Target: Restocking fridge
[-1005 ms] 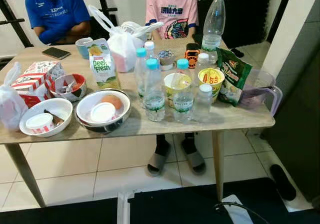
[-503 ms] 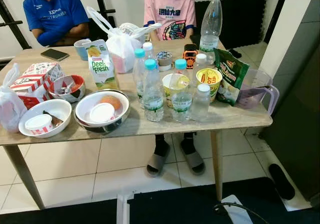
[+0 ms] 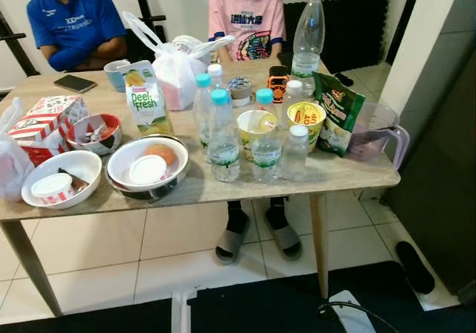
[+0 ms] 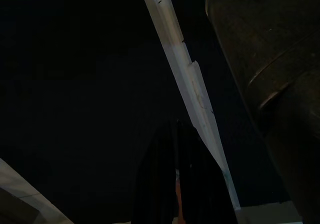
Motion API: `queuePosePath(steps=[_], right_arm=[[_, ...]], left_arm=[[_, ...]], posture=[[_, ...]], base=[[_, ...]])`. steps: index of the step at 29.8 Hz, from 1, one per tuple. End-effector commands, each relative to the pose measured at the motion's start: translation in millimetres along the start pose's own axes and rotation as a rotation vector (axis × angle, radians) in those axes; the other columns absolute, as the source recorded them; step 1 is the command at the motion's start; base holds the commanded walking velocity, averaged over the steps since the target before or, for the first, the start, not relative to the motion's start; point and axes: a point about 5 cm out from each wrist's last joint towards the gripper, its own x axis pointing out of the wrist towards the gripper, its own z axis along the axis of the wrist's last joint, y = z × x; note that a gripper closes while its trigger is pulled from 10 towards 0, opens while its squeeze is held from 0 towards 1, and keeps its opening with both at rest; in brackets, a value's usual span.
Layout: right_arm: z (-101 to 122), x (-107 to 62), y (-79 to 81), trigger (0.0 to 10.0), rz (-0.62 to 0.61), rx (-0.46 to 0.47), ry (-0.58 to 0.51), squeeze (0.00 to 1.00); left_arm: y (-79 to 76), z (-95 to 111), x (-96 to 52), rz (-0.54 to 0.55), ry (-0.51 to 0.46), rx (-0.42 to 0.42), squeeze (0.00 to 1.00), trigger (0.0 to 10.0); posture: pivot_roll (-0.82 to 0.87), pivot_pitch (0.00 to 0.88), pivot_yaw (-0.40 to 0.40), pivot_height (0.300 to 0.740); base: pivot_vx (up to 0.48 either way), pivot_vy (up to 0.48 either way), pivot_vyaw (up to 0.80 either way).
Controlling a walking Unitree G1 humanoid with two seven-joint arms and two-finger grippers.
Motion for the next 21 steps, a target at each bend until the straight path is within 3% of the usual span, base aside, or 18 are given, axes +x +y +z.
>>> queuePosePath(steps=[1, 3, 7, 21], right_arm=[[2.9, -0.2, -0.4, 10.0, -0.001, 0.003, -0.01, 0.0], [2.9, -0.2, -0.4, 10.0, -0.001, 0.004, -0.01, 0.0], [2.8, -0.2, -0.1, 10.0, 0.0, 0.006, -0.01, 0.0], [2.5, -0.1, 0.3, 10.0, 0.002, 0.012, -0.01, 0.0]], left_arm=[[1.1, 47.1, -3.1, 0.003, -0.186, -0.026, 0.0, 10.0], [0.7, 46.2, -3.0, -0.011, -0.157, 0.022, 0.0, 10.0], [2.4, 46.9, -3.2, 0.023, -0.191, -0.037, 0.0, 10.0], [6.1, 44.8, -3.2, 0.081, -0.168, -0.034, 0.0, 10.0]], posture=[[-0.02, 0.0, 0.018, 0.74], [-0.02, 0.0, 0.018, 0.74], [-0.03, 0.0, 0.018, 0.74], [-0.03, 0.0, 0.02, 0.74]], base=[[0.0, 0.0, -0.75], [-0.236, 0.0, -0.75], [0.0, 0.0, -0.75], [0.0, 0.0, -0.75]])
